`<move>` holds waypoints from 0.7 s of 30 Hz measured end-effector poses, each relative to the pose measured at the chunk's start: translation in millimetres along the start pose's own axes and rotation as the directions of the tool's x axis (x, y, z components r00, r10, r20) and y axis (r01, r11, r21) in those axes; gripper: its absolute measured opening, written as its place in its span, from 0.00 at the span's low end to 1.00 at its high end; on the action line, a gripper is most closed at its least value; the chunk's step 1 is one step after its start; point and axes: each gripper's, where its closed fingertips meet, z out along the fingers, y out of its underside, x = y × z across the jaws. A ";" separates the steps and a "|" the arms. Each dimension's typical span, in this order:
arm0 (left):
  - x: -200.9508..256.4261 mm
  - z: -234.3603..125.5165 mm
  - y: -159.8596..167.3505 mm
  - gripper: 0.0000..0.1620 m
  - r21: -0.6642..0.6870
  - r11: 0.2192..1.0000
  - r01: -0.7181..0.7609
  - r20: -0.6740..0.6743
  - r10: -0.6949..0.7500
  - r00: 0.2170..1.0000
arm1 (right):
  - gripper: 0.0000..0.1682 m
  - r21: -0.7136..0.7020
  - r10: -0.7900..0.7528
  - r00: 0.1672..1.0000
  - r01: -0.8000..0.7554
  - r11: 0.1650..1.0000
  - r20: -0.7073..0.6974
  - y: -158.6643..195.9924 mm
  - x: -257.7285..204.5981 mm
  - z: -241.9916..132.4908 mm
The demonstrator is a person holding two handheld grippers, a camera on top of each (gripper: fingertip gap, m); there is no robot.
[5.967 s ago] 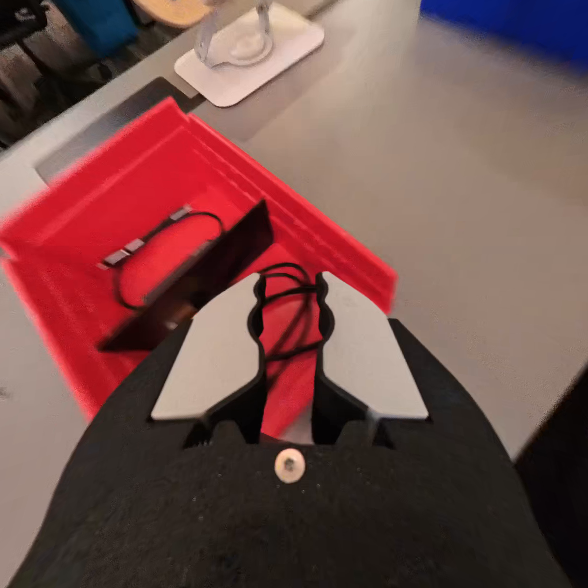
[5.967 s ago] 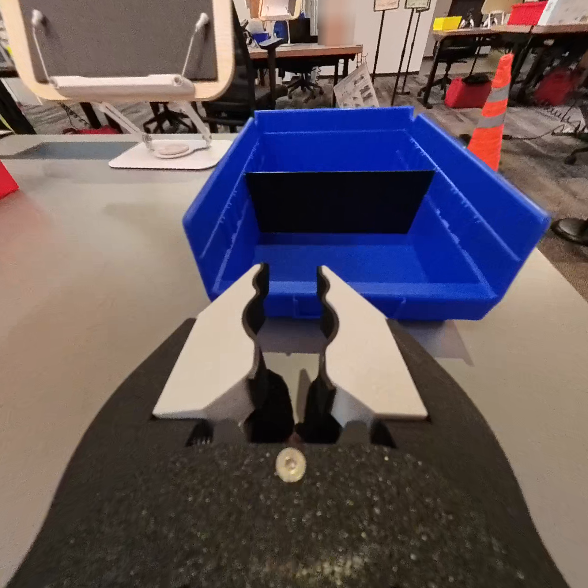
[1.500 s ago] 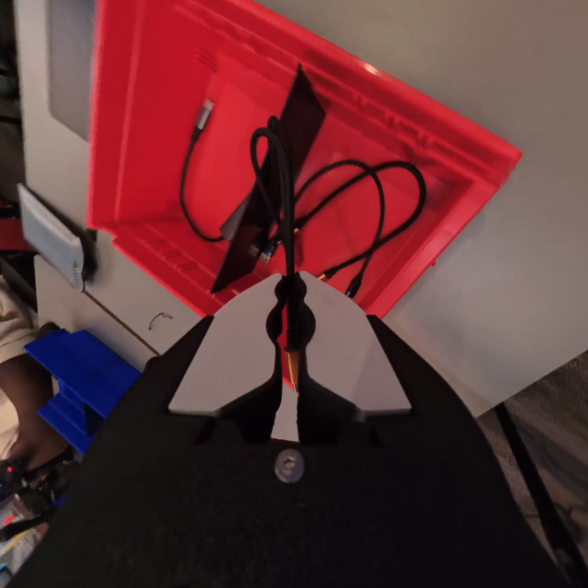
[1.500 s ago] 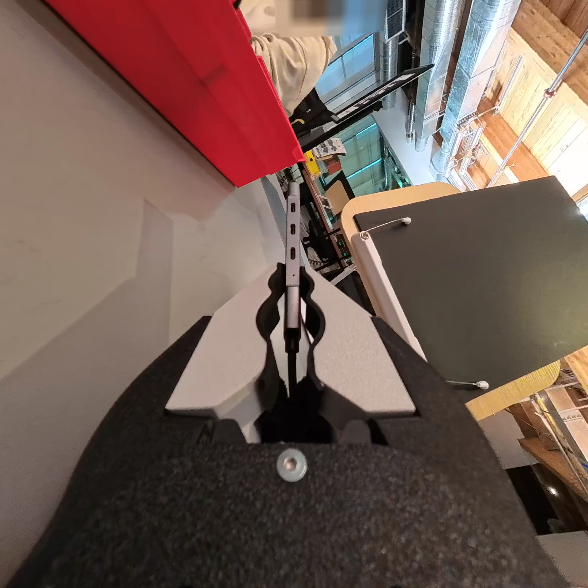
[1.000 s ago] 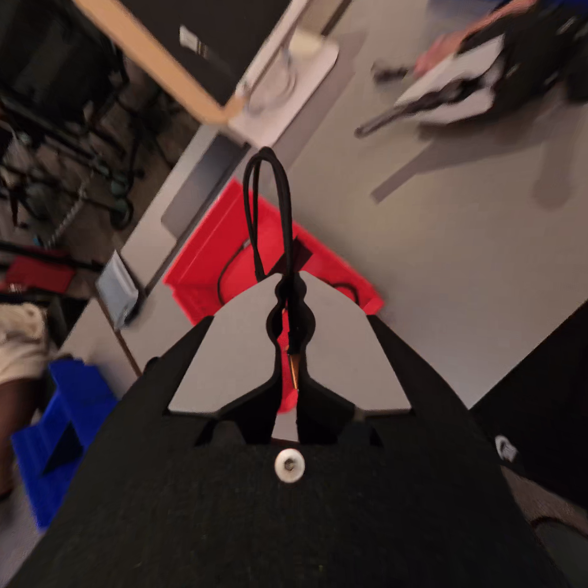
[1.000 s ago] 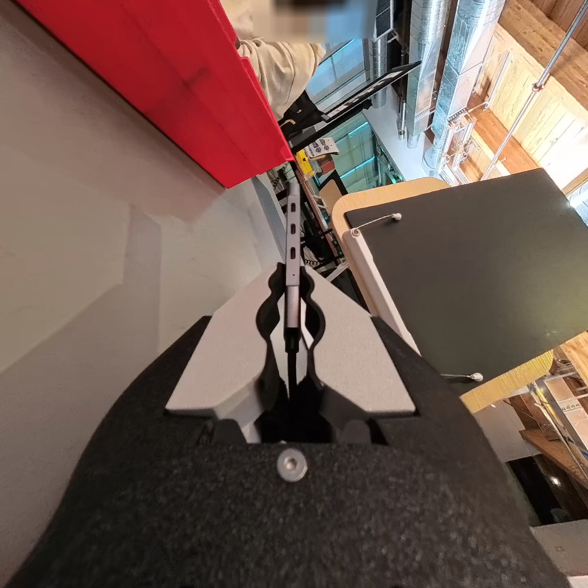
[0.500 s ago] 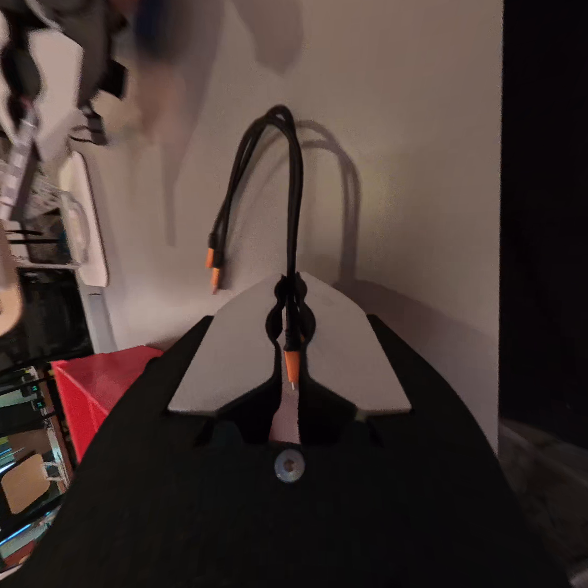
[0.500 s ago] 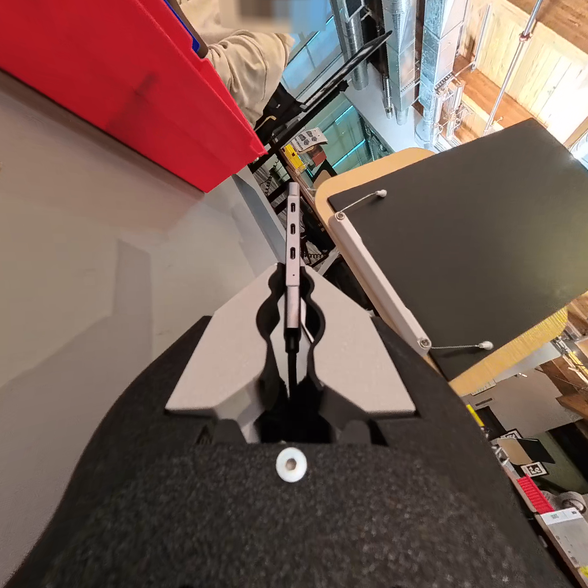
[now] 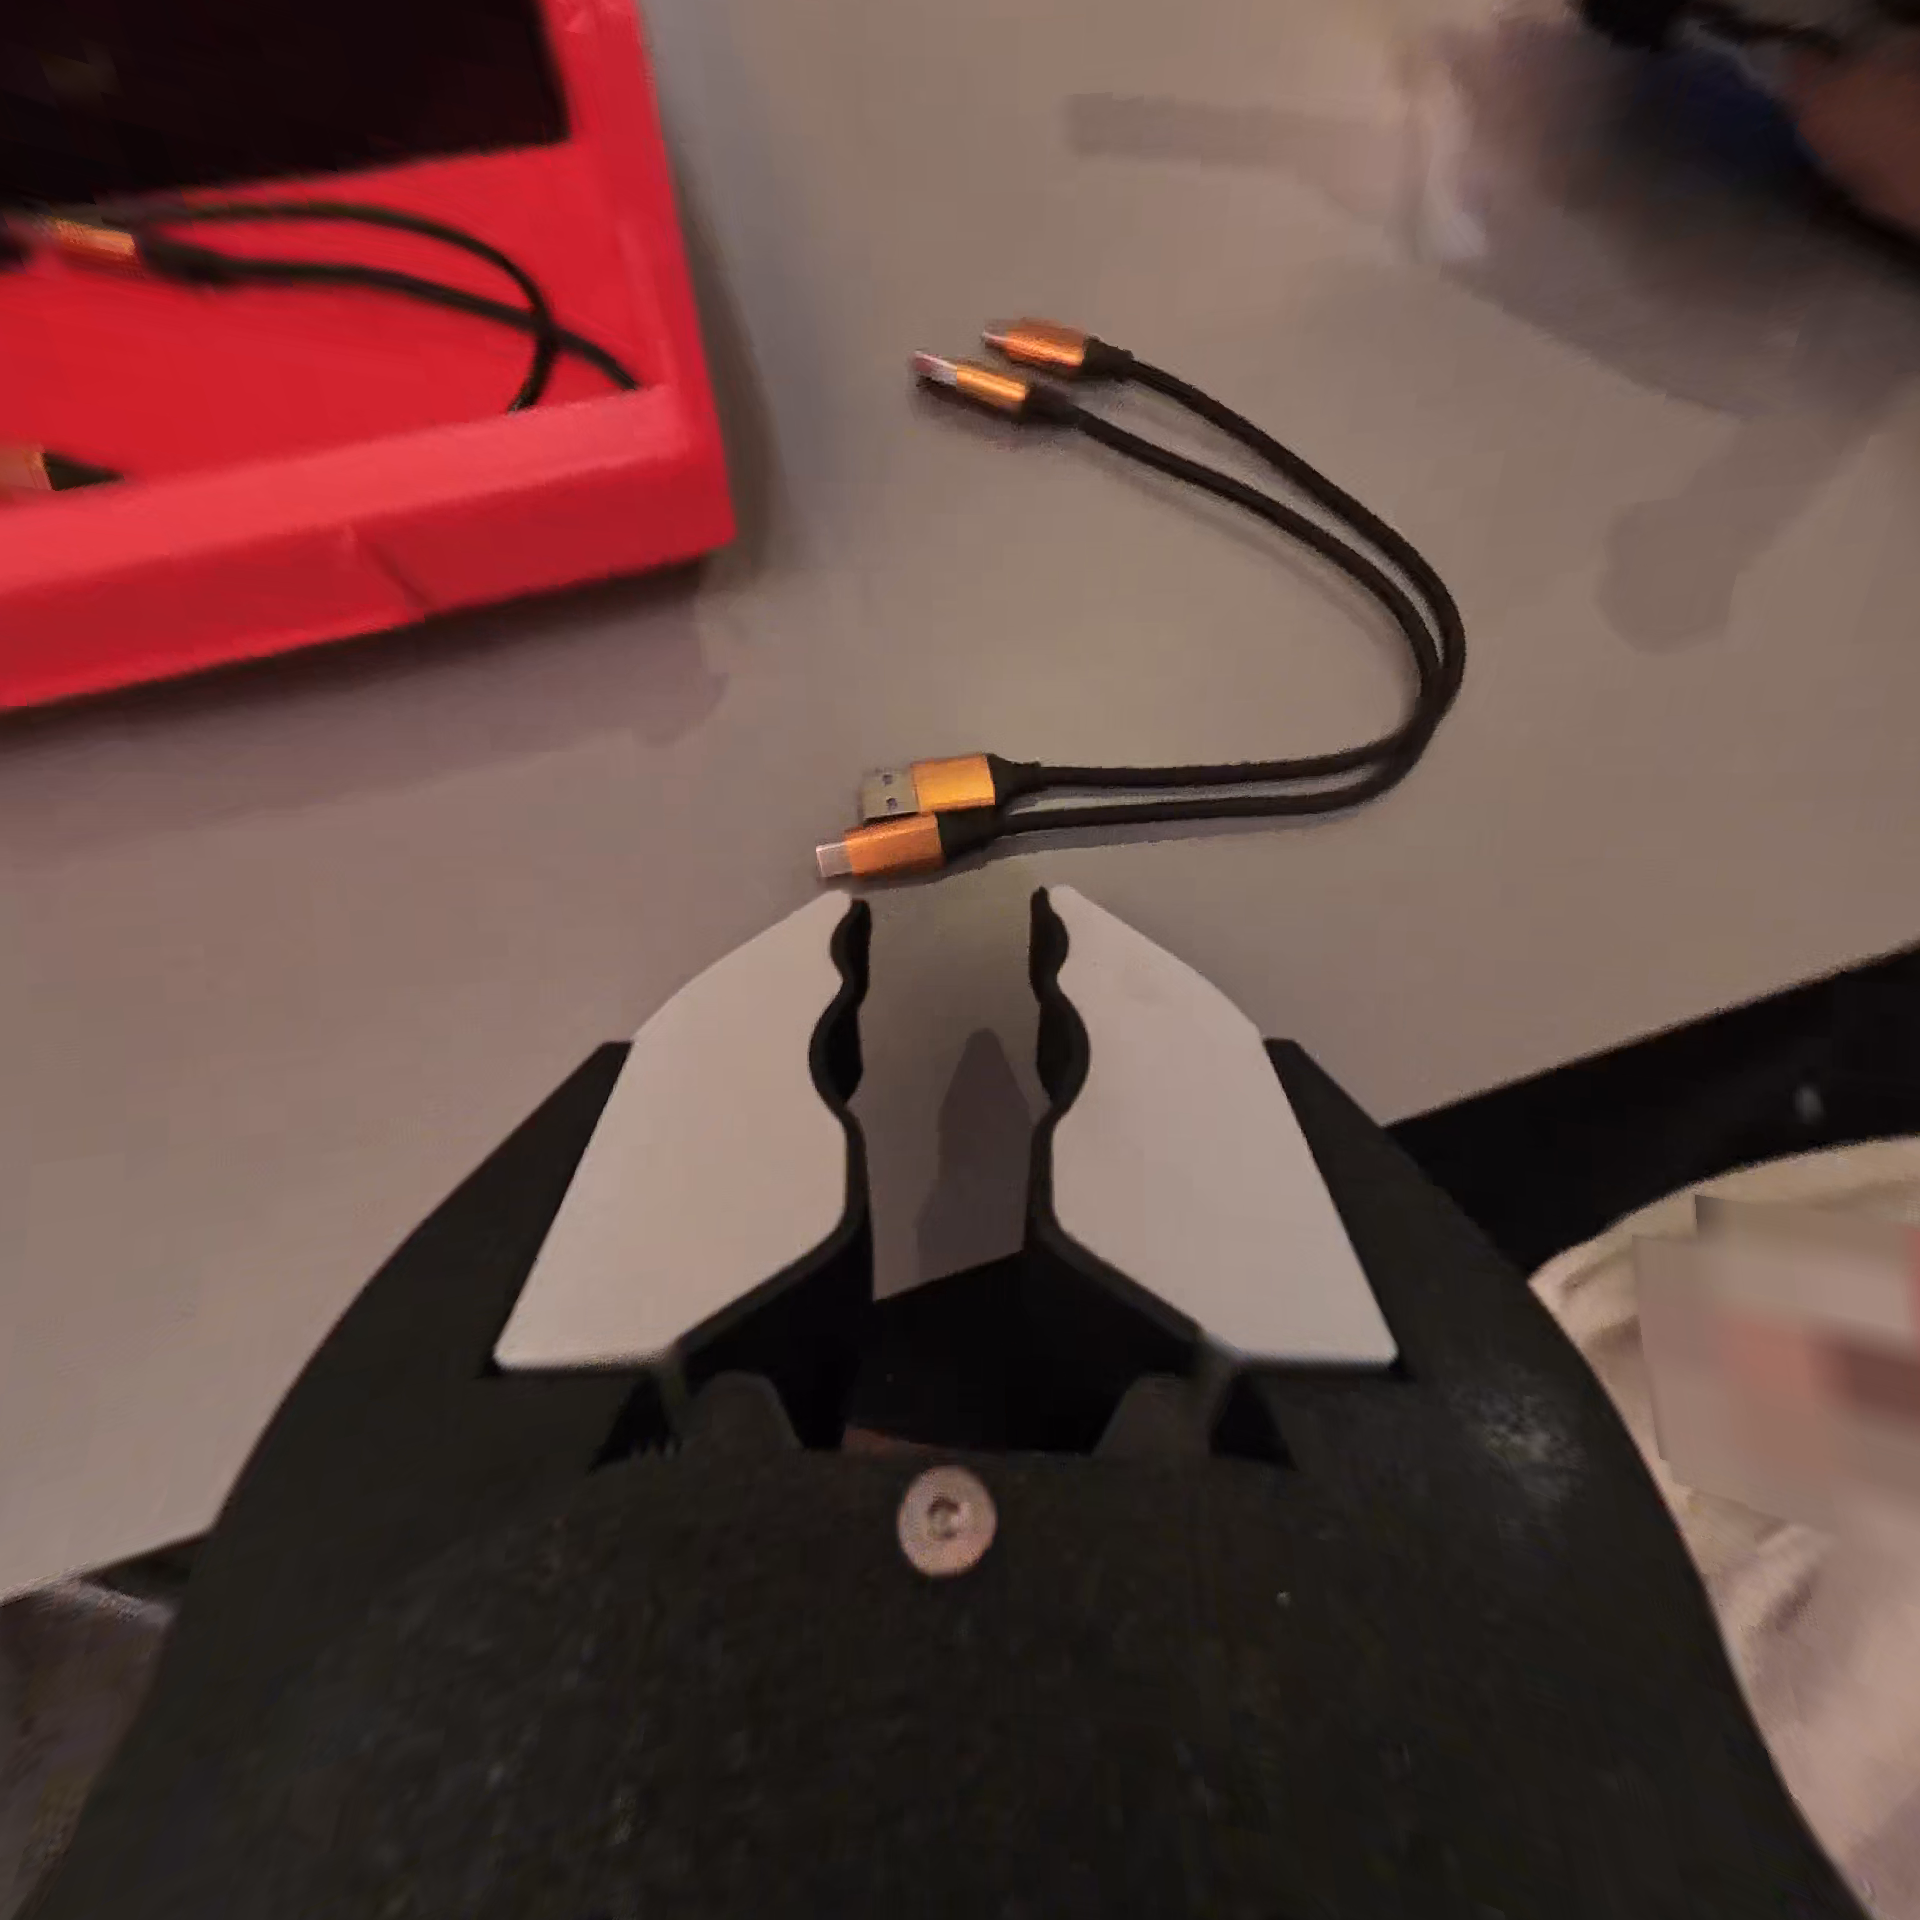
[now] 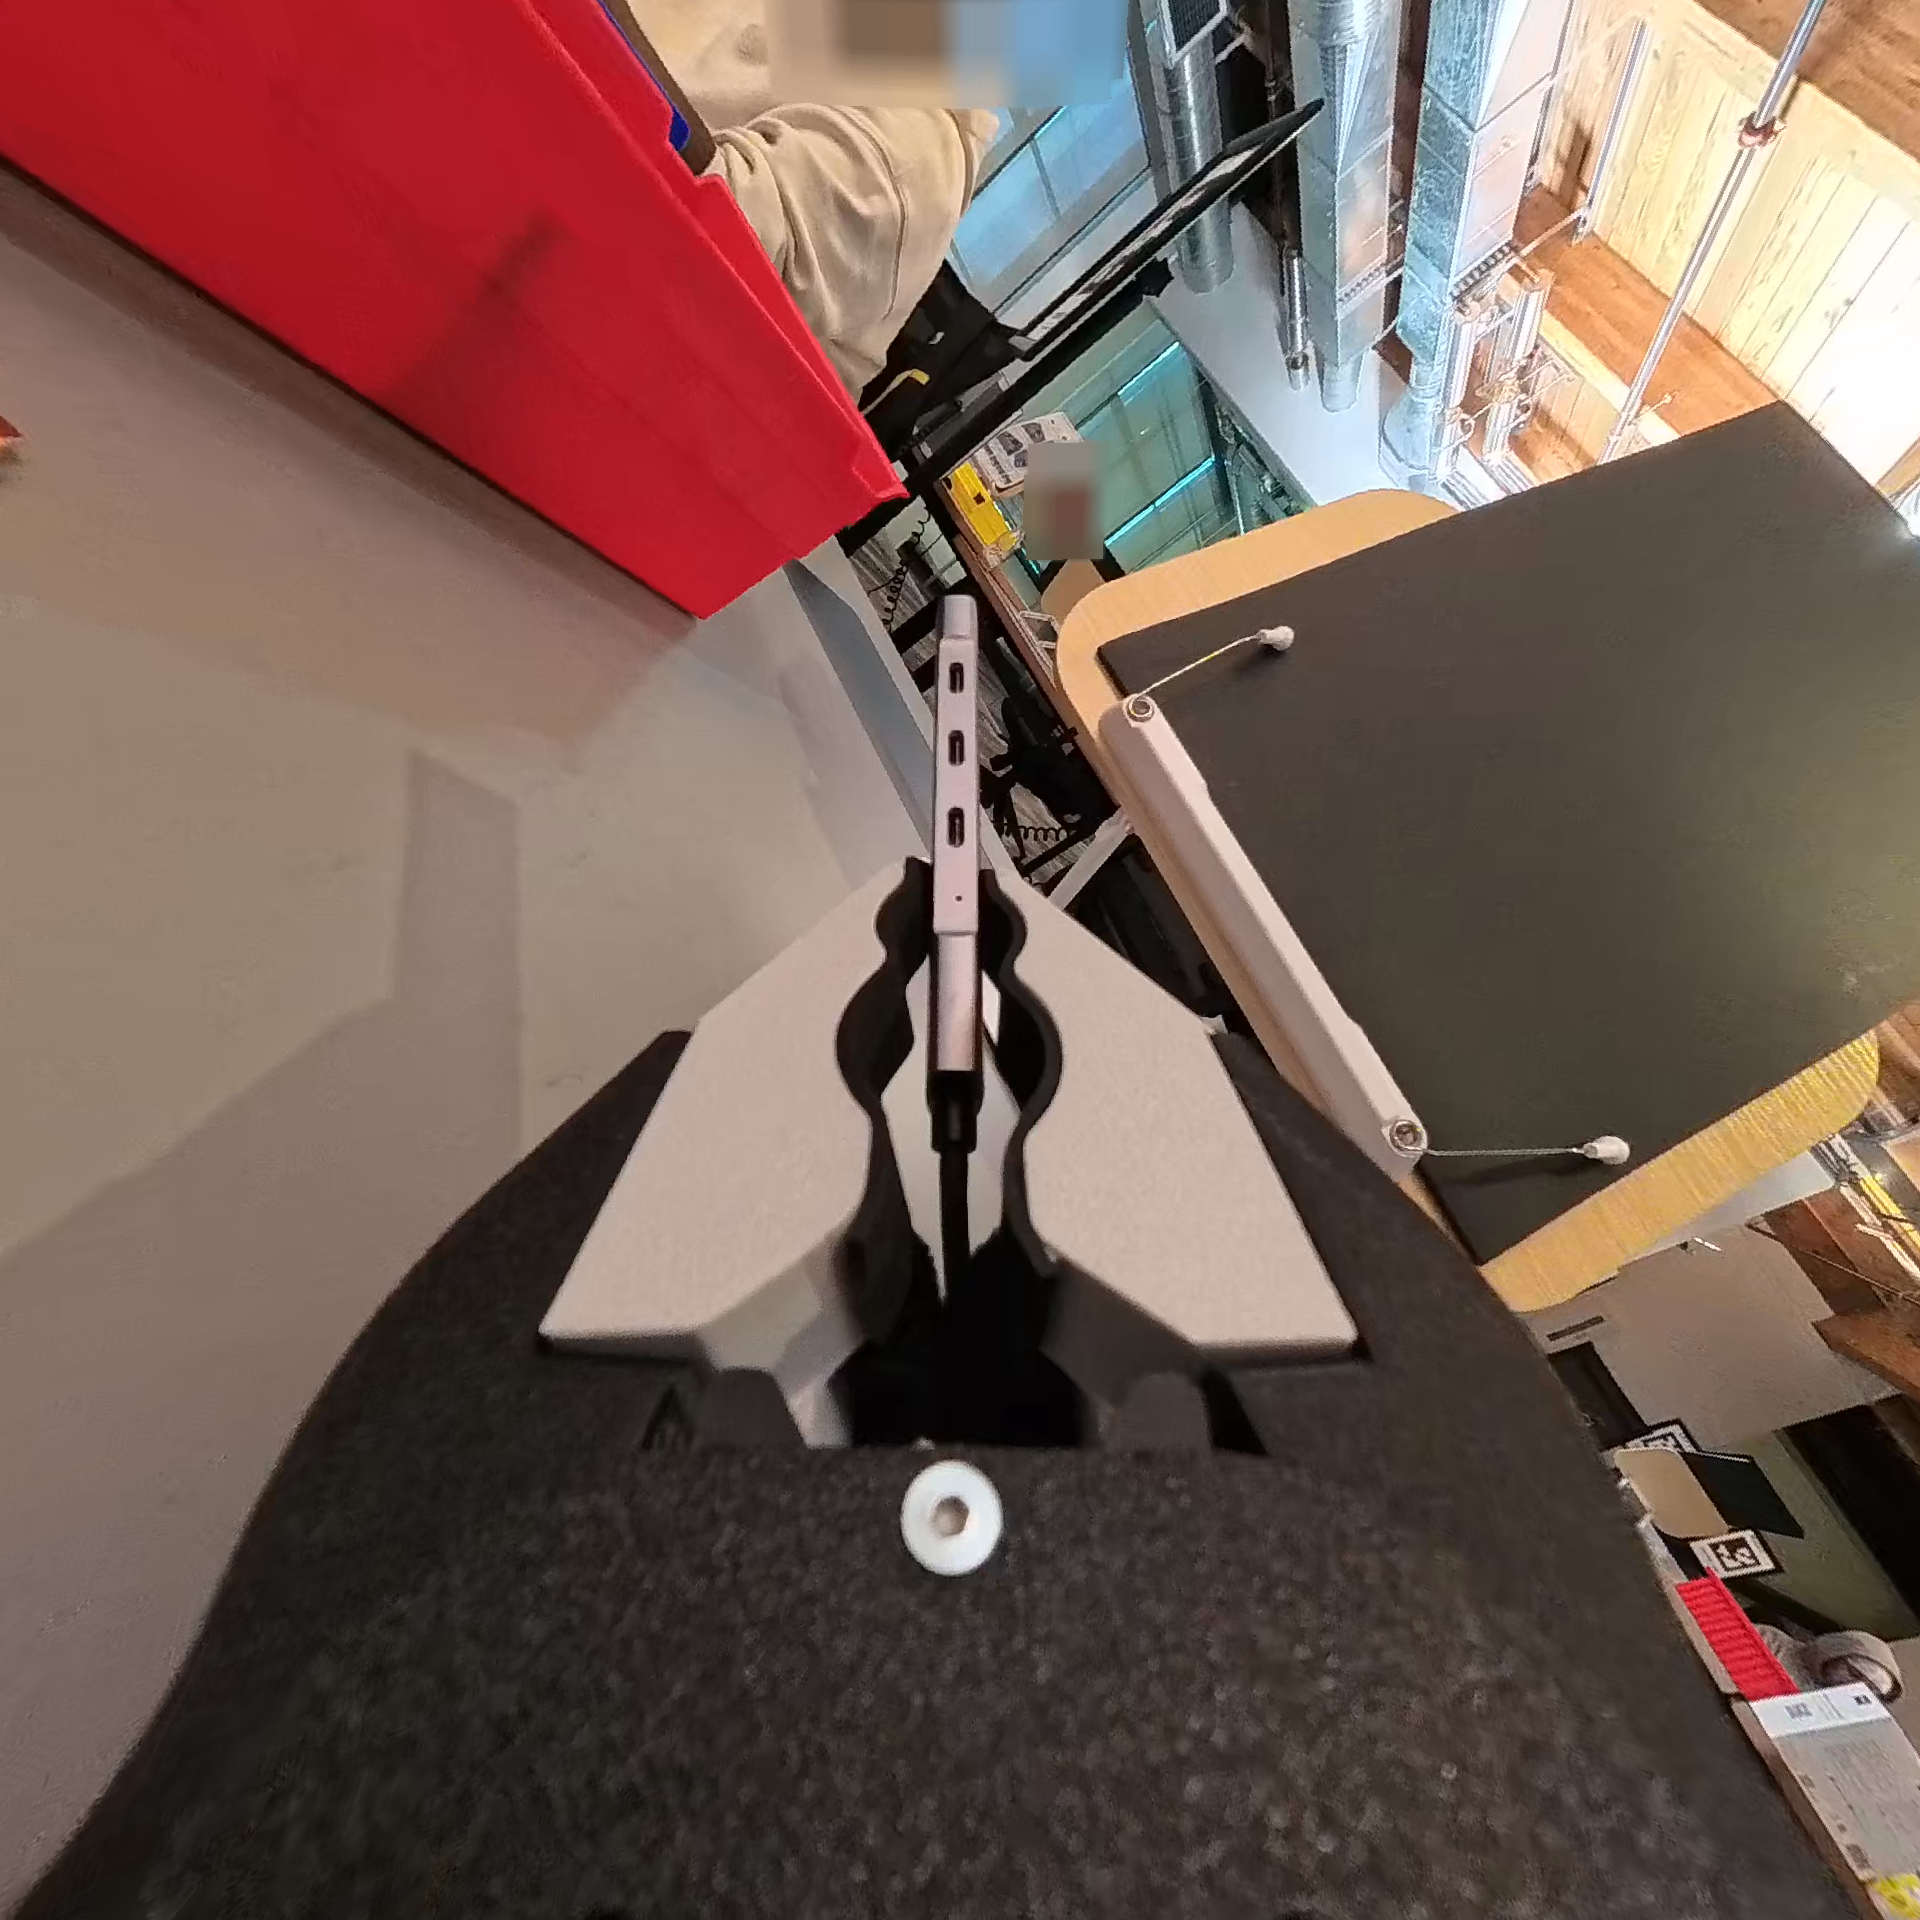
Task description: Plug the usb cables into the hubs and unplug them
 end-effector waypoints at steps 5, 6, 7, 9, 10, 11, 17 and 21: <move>16.4 12.6 -13.8 0.23 0.072 0.997 -0.026 -0.032 0.029 0.999 | 0.04 -0.003 0.000 1.000 0.000 1.000 0.001 0.8 -0.1 0.3; 24.6 14.6 -20.7 0.23 0.093 0.994 -0.050 -0.055 0.056 0.997 | 0.04 -0.004 -0.001 1.000 0.001 1.000 0.001 0.9 -0.3 0.4; 32.5 17.6 -27.8 0.23 0.105 0.992 -0.074 -0.072 0.082 0.994 | 0.04 -0.005 -0.003 1.000 0.003 1.000 0.001 0.9 -0.4 0.4; 48.5 29.4 -40.4 0.26 0.092 0.991 -0.100 -0.105 0.109 0.988 | 0.04 -0.007 -0.007 1.000 0.007 1.000 0.001 1.2 -0.8 0.6; 57.9 37.3 -46.3 0.29 0.075 0.992 -0.097 -0.130 0.106 0.986 | 0.04 -0.009 -0.008 1.000 0.008 1.000 0.002 1.5 -1.0 0.7; 66.9 46.2 -52.3 0.31 0.058 0.994 -0.089 -0.150 0.097 0.984 | 0.04 -0.011 -0.009 1.000 0.009 1.000 0.002 1.8 -1.2 0.7; 81.6 100.2 -82.7 0.29 -0.003 0.998 -0.057 -0.079 0.056 0.995 | 0.04 -0.006 -0.013 1.000 0.013 1.000 0.006 1.1 -2.2 -0.1; 68.6 121.6 -88.1 0.29 -0.060 0.998 0.027 -0.039 -0.029 0.999 | 0.04 -0.004 -0.001 1.000 0.001 1.000 0.007 1.5 -1.1 0.5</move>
